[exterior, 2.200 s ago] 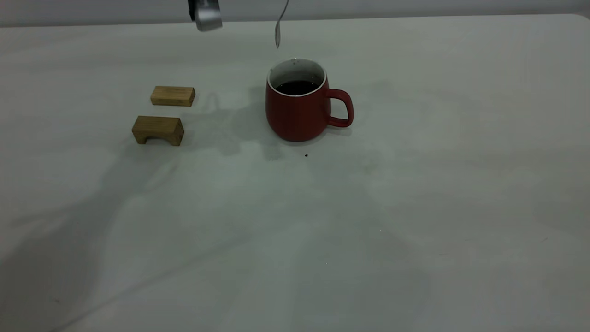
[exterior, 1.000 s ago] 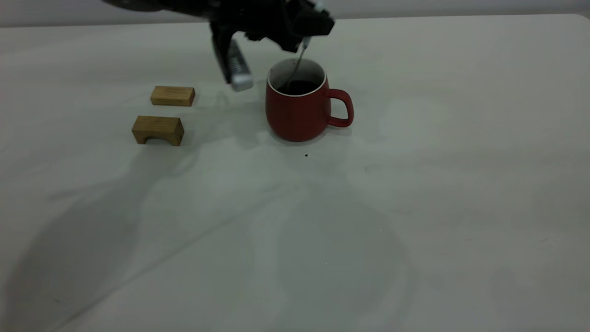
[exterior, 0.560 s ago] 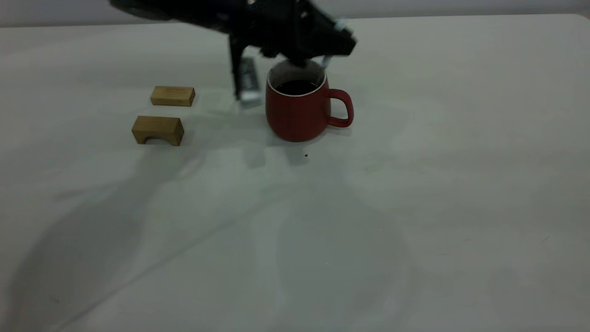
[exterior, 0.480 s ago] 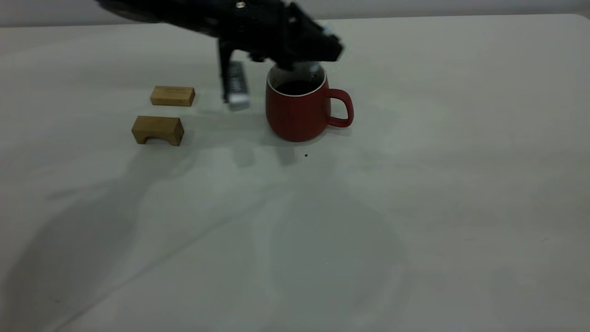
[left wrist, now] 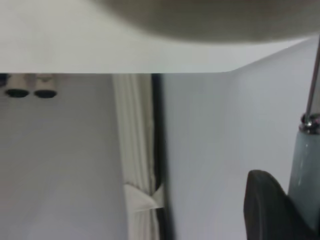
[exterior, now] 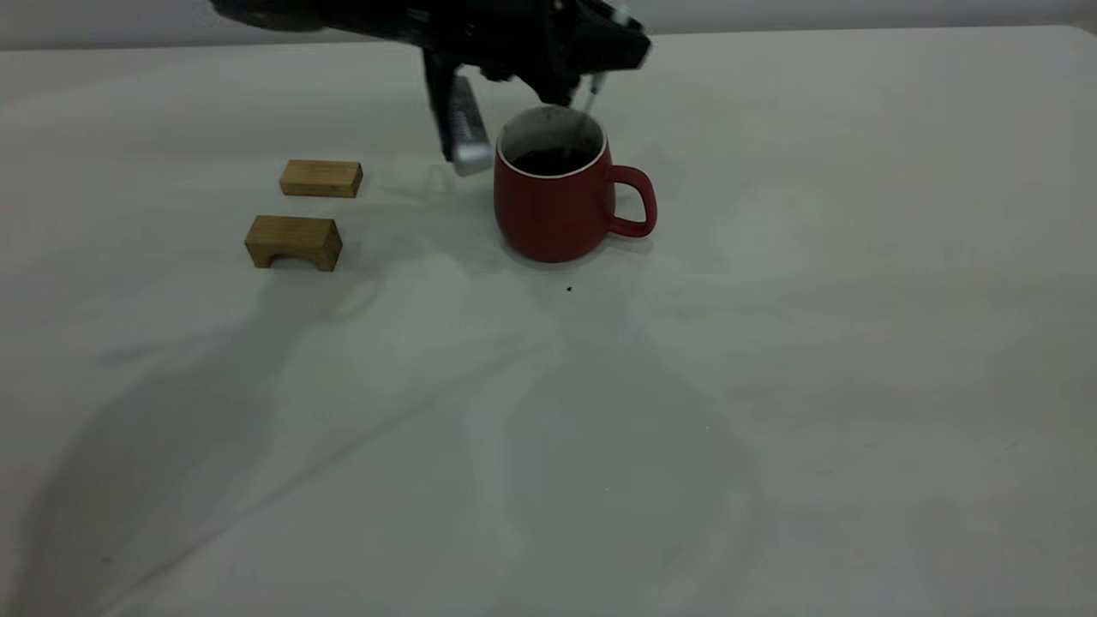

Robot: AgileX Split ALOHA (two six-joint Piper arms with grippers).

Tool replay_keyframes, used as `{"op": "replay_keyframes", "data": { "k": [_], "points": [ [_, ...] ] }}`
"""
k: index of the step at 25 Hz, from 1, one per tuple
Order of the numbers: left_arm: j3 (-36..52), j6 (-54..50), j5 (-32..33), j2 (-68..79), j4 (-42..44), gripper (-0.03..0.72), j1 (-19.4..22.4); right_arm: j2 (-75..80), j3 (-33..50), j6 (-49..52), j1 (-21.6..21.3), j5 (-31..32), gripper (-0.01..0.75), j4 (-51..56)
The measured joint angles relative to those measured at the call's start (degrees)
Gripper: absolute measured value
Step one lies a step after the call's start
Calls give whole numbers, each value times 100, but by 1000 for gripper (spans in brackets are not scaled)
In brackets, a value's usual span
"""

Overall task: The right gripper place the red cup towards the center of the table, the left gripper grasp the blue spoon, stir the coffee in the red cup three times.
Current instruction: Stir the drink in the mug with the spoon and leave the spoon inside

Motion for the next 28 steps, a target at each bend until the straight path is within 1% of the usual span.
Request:
{"op": "replay_keyframes", "data": {
  "k": [3, 5, 8, 10, 14, 26, 28],
  "points": [
    [6, -407, 425, 7, 379, 141, 26, 0, 0, 0, 0, 0, 460, 0],
    [6, -809, 702, -4, 809, 141, 105, 0, 0, 0, 0, 0, 460, 2],
    [6, -1466, 844, -56, 1558, 141, 326, 0, 0, 0, 0, 0, 460, 2],
    [6, -1813, 856, -114, 1855, 141, 506, 0, 0, 0, 0, 0, 460, 2],
    [6, -2130, 924, -152, 1921, 141, 690, 0, 0, 0, 0, 0, 460, 2],
    [6, -2148, 1150, -152, 2029, 141, 699, 0, 0, 0, 0, 0, 460, 2],
    [6, -2148, 1171, -152, 2086, 154, 699, 0, 0, 0, 0, 0, 460, 2]
  ]
}}
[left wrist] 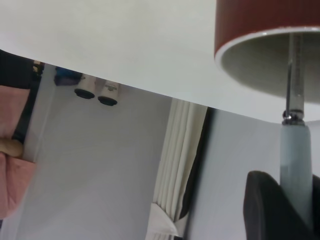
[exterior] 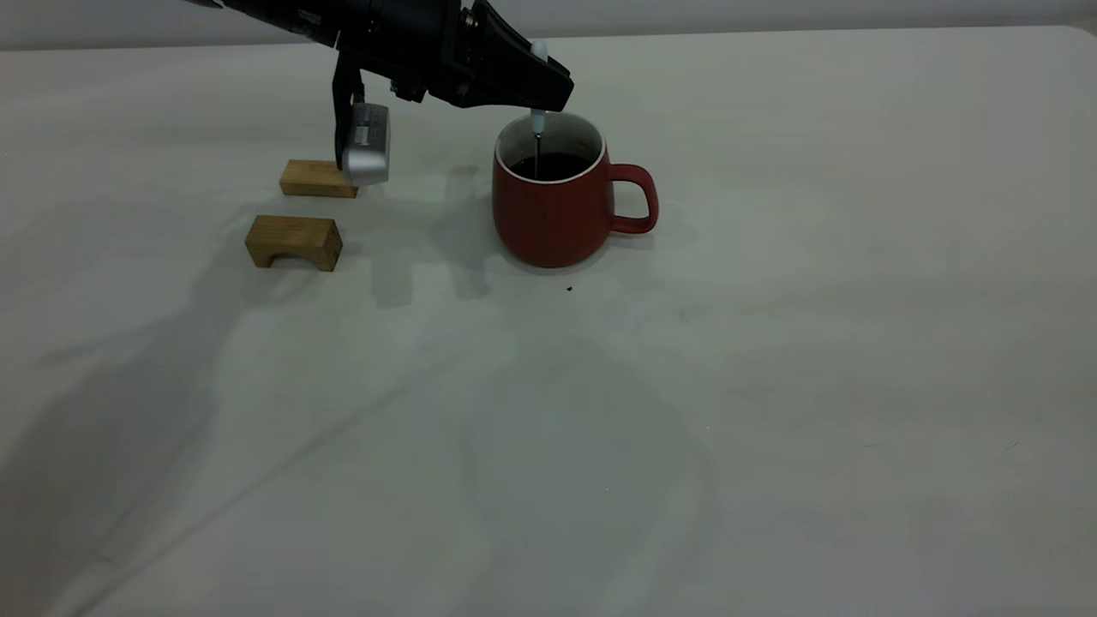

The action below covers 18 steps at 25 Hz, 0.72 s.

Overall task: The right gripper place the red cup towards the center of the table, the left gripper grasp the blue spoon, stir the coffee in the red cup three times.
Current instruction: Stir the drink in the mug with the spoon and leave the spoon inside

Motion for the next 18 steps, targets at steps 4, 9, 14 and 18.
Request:
{"op": "replay_keyframes", "data": {
  "k": [4, 9, 14, 18],
  "points": [
    [0, 318, 80, 0, 222, 311, 0, 0, 0, 0, 0, 0, 460, 0],
    [0, 1743, 91, -26, 190, 513, 0, 0, 0, 0, 0, 0, 460, 0],
    [0, 3673, 91, -335, 111, 548, 0, 0, 0, 0, 0, 0, 460, 0],
    [0, 4751, 114, -680, 74, 548, 0, 0, 0, 0, 0, 0, 460, 0]
  ]
}}
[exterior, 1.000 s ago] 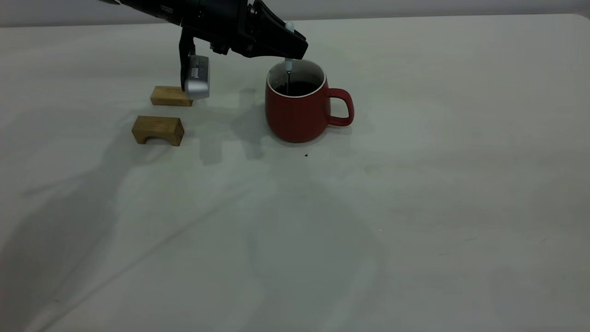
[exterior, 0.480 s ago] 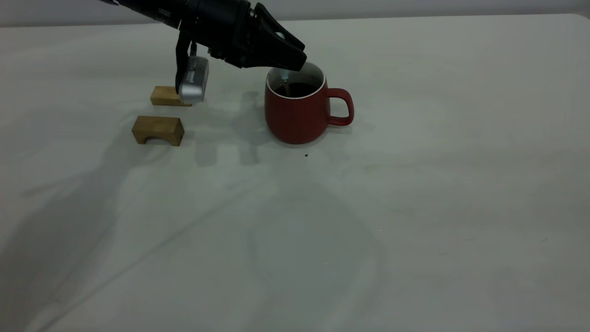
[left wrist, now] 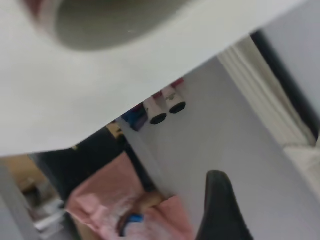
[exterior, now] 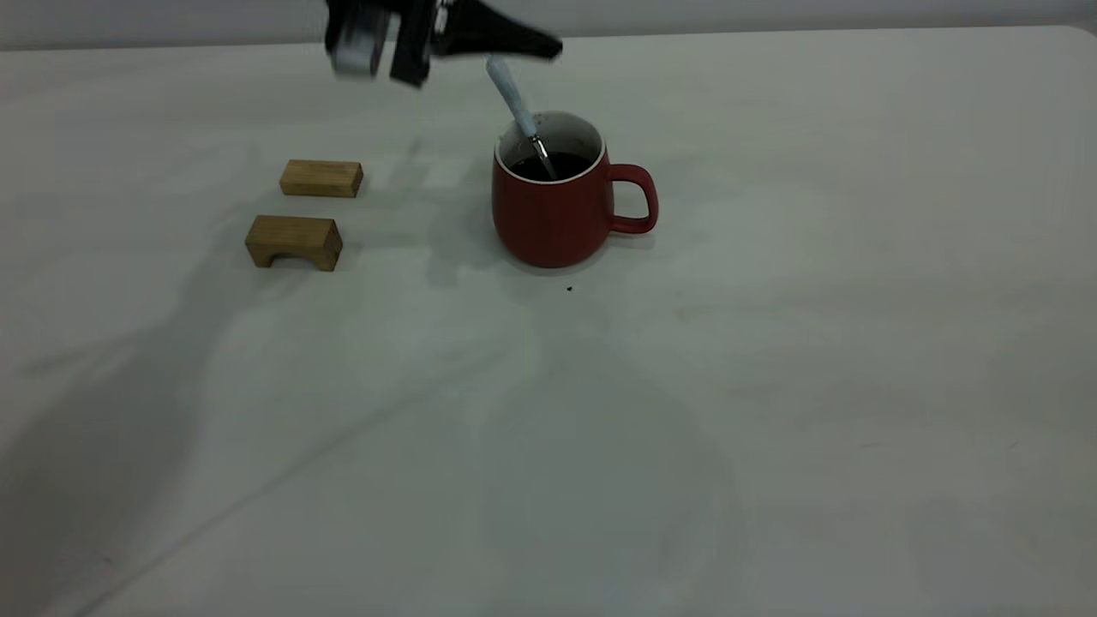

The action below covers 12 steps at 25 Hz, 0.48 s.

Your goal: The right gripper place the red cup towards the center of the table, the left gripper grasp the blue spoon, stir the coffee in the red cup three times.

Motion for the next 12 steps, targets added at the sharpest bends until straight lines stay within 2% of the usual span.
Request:
{"op": "replay_keyframes", "data": {
  "k": [5, 12],
  "points": [
    [0, 1009, 137, -421, 202, 548, 0, 0, 0, 0, 0, 0, 460, 0],
    [0, 2365, 240, -1082, 1298, 548, 0, 0, 0, 0, 0, 0, 460, 0]
  ]
}}
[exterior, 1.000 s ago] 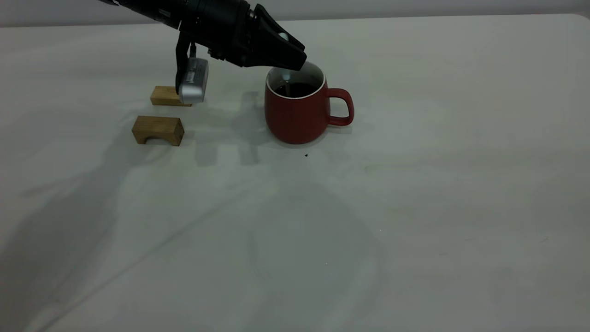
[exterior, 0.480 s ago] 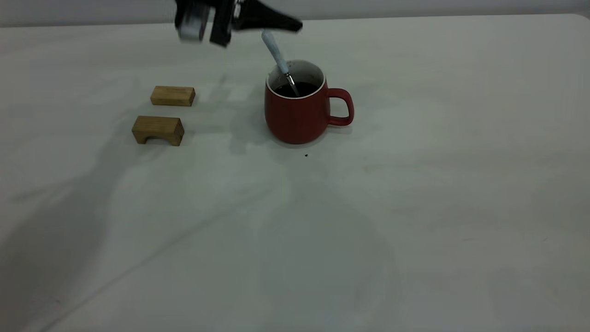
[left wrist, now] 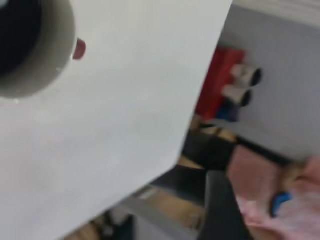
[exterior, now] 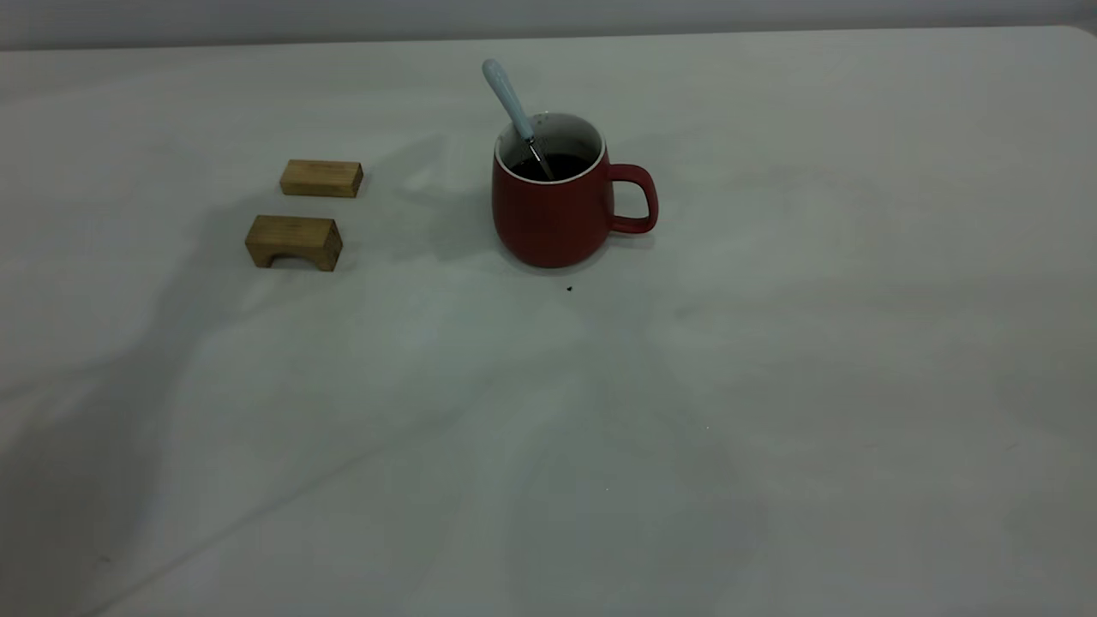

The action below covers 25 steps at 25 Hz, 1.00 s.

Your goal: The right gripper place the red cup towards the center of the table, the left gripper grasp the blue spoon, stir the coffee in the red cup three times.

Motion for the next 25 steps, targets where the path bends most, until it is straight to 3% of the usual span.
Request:
{"op": "replay_keyframes", "data": {
  "k": [10, 14, 19, 25],
  "points": [
    [12, 1081, 47, -1561, 648, 548, 0, 0, 0, 0, 0, 0, 460, 0],
    [18, 1389, 285, -2666, 1662, 548, 175, 0, 0, 0, 0, 0, 460, 0],
    [18, 468, 1069, -3954, 3225, 548, 891, 0, 0, 0, 0, 0, 460, 0],
    [49, -180, 1131, -5253, 4766, 548, 1253, 0, 0, 0, 0, 0, 460, 0]
  ]
}}
